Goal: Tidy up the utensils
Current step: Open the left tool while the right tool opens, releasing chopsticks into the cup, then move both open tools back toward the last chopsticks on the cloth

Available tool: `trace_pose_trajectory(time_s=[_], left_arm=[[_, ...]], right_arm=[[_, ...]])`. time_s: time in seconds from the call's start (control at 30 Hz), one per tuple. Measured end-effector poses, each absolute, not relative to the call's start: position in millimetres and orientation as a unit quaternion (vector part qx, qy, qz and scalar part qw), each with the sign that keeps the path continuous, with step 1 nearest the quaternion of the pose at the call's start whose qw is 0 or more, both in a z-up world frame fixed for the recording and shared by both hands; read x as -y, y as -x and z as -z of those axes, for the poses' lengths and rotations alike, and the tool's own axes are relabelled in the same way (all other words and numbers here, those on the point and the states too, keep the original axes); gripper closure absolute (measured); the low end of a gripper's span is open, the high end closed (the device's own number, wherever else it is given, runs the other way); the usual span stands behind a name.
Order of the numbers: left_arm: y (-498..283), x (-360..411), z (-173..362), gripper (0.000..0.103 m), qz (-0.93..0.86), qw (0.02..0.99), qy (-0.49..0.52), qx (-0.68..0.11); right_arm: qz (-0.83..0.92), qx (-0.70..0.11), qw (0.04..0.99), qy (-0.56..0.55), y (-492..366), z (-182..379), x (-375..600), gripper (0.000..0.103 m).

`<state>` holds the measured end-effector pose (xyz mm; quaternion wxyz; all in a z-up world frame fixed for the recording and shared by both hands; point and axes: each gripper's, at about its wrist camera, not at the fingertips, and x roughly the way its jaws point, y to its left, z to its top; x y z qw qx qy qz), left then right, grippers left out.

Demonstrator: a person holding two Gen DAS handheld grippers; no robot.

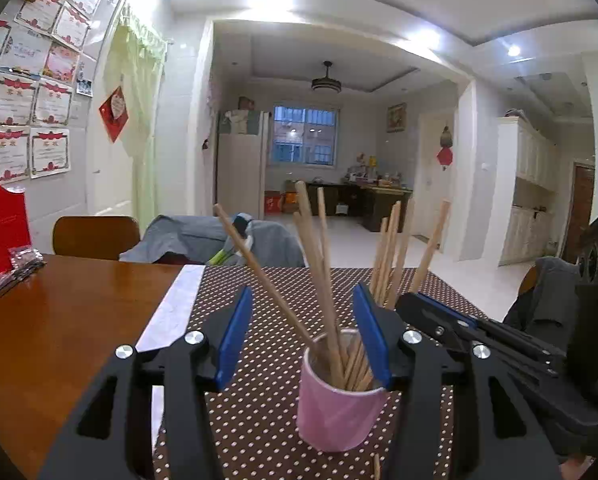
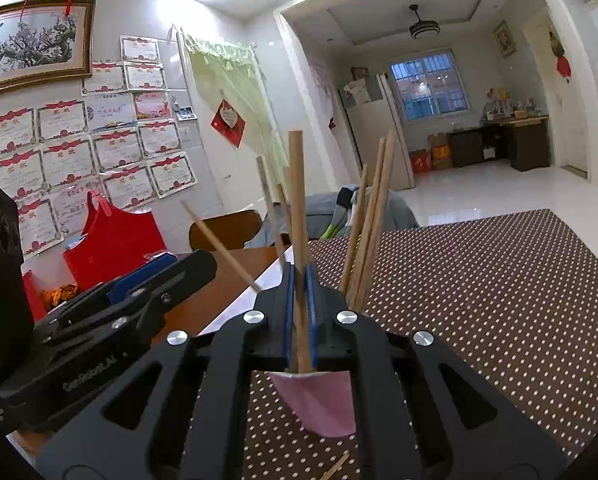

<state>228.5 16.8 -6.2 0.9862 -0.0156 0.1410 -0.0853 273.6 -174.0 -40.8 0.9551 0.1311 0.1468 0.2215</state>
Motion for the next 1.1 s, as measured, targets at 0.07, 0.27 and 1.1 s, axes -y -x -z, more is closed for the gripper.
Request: trace_pose_trajectory(time_s=[0.07,0.27,1.1], left_arm=[[-225.5,-17.7,5.5,0.051,0.057,0.988,0.007,-0.145],[-207.7,-24.1,3.1,0.051,0.024,0.989,-0.011,-0.145],[-146.0,-8.1,14.5,0.046,0.023,0.977,-0.07,-0.199]], right_arm=[[-0.221,-0.153,0.955,-0.126,-270.4,40.6,172.3,0.096],[-0.215,-0.154,0.957,-0.118,-255.8,35.1,175.1,0.088],[-0.205,-0.202,0.951,-0.113,-184.5,59.7,208.7,0.053]])
